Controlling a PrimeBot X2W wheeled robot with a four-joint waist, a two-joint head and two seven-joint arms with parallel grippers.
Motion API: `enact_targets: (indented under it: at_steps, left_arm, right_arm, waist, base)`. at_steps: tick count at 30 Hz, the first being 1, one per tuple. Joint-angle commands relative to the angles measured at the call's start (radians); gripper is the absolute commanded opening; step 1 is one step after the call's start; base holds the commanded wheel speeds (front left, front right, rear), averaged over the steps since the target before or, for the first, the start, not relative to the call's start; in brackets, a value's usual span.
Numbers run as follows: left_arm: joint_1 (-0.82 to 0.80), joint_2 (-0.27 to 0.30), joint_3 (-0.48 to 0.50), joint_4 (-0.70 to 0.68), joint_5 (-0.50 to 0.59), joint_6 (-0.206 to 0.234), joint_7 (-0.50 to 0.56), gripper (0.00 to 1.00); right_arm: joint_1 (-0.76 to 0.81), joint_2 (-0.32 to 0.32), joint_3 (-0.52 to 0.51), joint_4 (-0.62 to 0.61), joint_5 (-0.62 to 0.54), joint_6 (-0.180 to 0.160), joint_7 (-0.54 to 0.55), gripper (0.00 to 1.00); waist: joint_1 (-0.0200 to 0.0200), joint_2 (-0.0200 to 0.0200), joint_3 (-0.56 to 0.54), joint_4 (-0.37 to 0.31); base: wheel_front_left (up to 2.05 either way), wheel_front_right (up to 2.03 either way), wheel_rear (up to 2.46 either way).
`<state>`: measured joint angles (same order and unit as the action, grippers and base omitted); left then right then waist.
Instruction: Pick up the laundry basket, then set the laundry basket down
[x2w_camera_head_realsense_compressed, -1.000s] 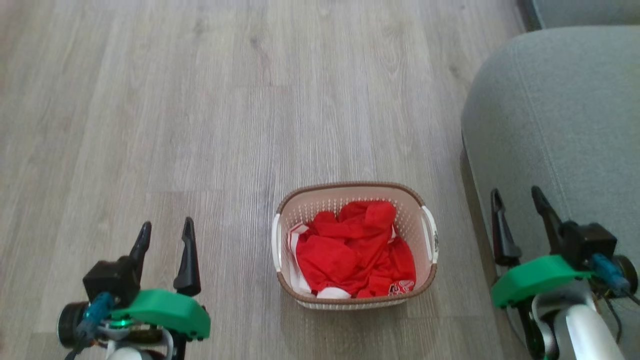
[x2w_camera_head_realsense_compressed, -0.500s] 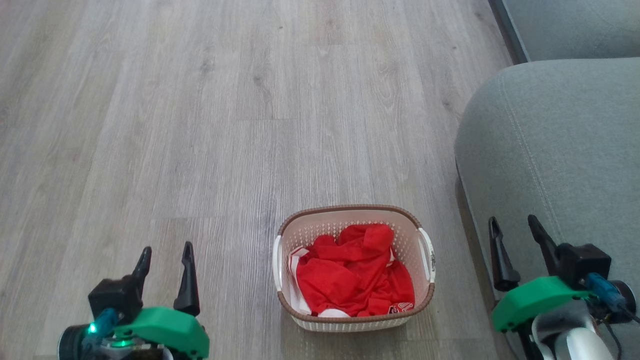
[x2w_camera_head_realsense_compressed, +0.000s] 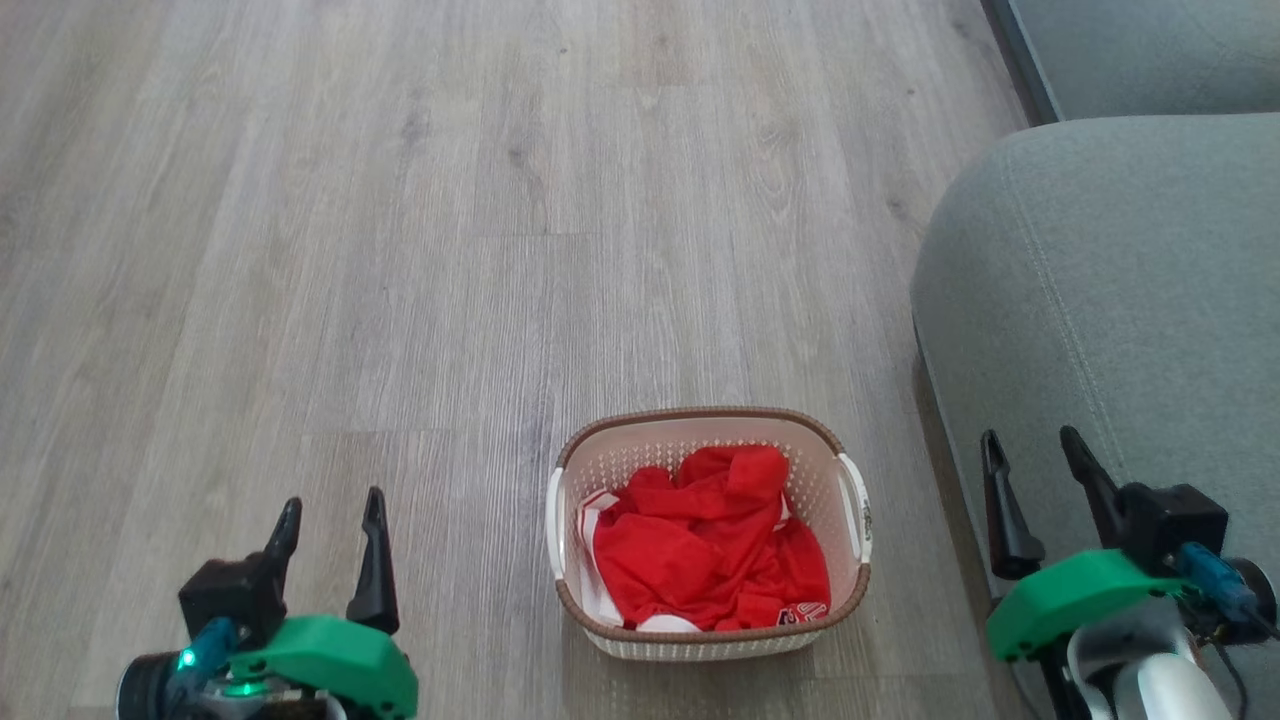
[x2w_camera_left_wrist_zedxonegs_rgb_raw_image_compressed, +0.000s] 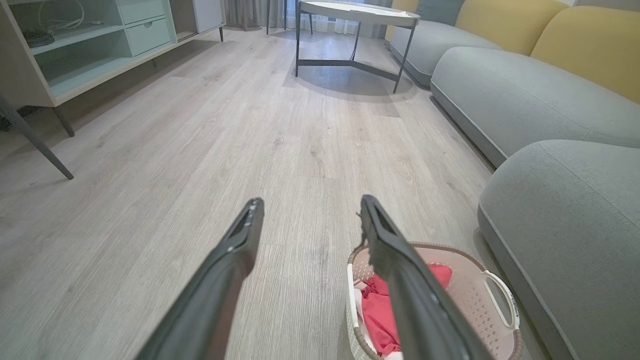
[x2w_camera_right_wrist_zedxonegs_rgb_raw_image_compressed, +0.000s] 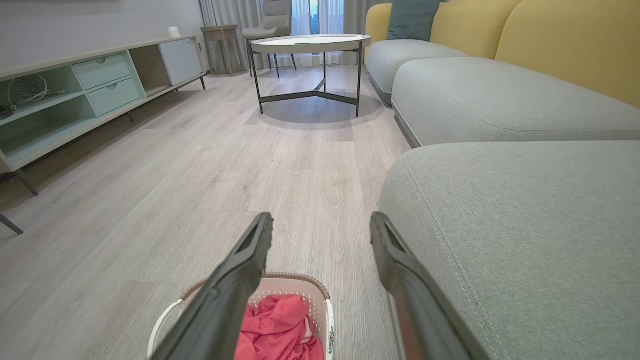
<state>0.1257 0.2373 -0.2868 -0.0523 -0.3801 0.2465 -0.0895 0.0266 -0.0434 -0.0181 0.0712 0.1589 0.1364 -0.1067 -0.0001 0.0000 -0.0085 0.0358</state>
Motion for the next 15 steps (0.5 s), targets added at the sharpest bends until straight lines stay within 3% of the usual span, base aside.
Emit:
enact_targets:
  at_steps: [1, 7, 8, 15]
  left_arm:
    - [-0.051, 0.016, 0.028, -0.025, -0.007, 0.003, -0.011, 1.00]
    - [-0.058, 0.018, 0.026, -0.023, -0.003, 0.007, -0.021, 1.00]
    - [-0.002, 0.000, -0.004, 0.005, 0.000, 0.001, -0.009, 0.00]
    - [0.001, -0.014, 0.005, 0.042, -0.049, -0.011, -0.002, 0.00]
  right_arm:
    - [-0.028, -0.007, 0.019, -0.039, -0.002, -0.006, -0.003, 1.00]
    - [-0.032, -0.007, 0.020, -0.041, -0.005, -0.006, -0.002, 1.00]
    - [0.000, 0.000, 0.000, 0.000, 0.000, 0.000, 0.000, 0.00]
    - [0.003, 0.000, 0.003, 0.039, 0.057, 0.000, 0.005, 0.00]
  waist:
    - [0.0001, 0.0000, 0.000, 0.002]
    - [0.0001, 0.0000, 0.000, 0.005]
    - [0.0001, 0.0000, 0.000, 0.005]
    - [0.0001, 0.0000, 0.001, 0.004]
  base:
    - [0.00, 0.00, 0.00]
    - [0.00, 0.00, 0.00]
    - [0.00, 0.00, 0.00]
    - [0.00, 0.00, 0.00]
